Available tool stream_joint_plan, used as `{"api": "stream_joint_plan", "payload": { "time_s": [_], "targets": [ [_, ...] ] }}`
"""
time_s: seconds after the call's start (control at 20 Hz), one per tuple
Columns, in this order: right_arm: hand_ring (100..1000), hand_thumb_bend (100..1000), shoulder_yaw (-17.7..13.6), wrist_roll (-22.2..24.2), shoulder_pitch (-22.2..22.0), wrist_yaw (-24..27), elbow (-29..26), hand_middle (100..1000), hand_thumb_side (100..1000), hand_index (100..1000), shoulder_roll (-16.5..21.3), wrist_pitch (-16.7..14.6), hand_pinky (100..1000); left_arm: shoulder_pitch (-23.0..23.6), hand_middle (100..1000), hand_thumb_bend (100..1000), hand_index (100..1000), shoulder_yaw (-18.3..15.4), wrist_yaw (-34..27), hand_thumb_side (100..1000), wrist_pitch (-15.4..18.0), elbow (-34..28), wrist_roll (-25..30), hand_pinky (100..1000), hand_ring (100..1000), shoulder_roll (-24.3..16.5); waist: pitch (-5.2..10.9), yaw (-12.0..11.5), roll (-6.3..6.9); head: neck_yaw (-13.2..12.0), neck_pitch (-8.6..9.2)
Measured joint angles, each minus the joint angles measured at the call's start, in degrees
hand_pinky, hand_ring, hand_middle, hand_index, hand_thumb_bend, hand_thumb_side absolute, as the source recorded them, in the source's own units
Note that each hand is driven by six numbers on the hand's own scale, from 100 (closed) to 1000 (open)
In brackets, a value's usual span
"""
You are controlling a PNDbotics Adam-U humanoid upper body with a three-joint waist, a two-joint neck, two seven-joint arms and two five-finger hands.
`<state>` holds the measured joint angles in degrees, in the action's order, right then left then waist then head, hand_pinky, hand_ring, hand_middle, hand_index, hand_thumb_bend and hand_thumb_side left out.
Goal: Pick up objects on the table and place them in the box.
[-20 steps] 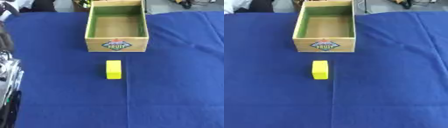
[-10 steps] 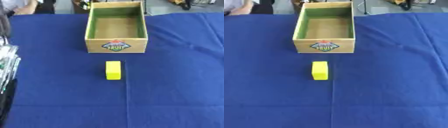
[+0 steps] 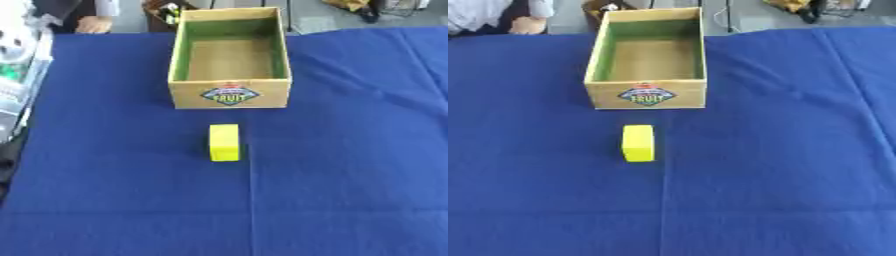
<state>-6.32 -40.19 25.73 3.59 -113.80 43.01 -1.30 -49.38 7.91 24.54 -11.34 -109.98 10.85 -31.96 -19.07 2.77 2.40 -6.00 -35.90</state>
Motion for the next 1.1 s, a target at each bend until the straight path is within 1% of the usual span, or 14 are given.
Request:
{"api": "stream_joint_plan", "payload": {
  "time_s": [0.15,0.3,0.35,0.4,0.6,0.8,0.9,1.05,1.1],
  "targets": [
    [694,100,0.04,0.05,0.1,0.01,0.0,530,902,726,0.0,0.05,662,-2.82,690,100,924,2.26,2.28,1000,-1.03,1.75,6.46,463,639,1.17,0.0,0.08,0.35,-0.02,-0.11],
    [693,100,0.34,0.13,0.51,0.01,0.0,530,902,725,0.0,0.08,662,-5.13,704,106,923,4.33,5.76,1000,-0.7,2.74,11.78,473,658,2.6,0.0,0.08,0.36,-0.06,-0.13],
    [693,100,0.35,0.19,0.52,0.02,0.0,530,902,725,-0.01,0.12,662,-5.79,707,117,924,4.96,7.28,1000,-0.52,3.02,13.29,477,662,3.11,0.0,0.08,0.42,-0.11,-0.13],
    [694,100,0.36,0.24,0.52,0.02,0.0,530,902,725,-0.01,0.15,662,-6.32,714,147,925,5.53,8.68,1000,-0.33,3.23,14.52,488,670,3.58,0.0,0.09,0.5,-0.15,-0.13],
    [694,100,0.39,0.37,0.52,0.03,0.0,529,901,725,-0.02,0.26,662,-7.88,729,183,928,8.13,13.51,1000,0.76,4.29,18.83,516,691,5.02,0.0,0.22,0.69,-0.19,-0.13],
    [694,100,0.54,0.4,0.52,0.04,0.0,529,901,725,-0.05,0.28,662,-8.86,750,257,935,10.69,16.09,1000,2.32,5.85,22.32,549,719,5.82,0.0,0.34,0.78,-0.2,-0.13],
    [694,100,0.67,0.42,0.52,0.04,0.0,529,901,725,-0.11,0.29,662,-9.3,758,313,936,11.76,16.92,1000,3.27,6.66,23.99,560,731,6.27,0.0,0.35,0.83,-0.29,-0.13],
    [694,100,0.68,0.52,0.52,0.06,0.0,529,901,725,-0.23,0.27,662,-9.96,764,430,945,13.09,17.26,1000,4.6,7.95,26.58,570,740,7.06,0.0,0.4,0.83,-0.46,-0.13],
    [694,100,0.69,0.56,0.52,0.07,0.0,529,901,725,-0.29,0.25,662,-10.2,768,493,949,13.54,17.26,1000,5.03,8.41,27.61,580,746,7.37,0.0,0.4,0.83,-0.48,-0.13]
  ]
}}
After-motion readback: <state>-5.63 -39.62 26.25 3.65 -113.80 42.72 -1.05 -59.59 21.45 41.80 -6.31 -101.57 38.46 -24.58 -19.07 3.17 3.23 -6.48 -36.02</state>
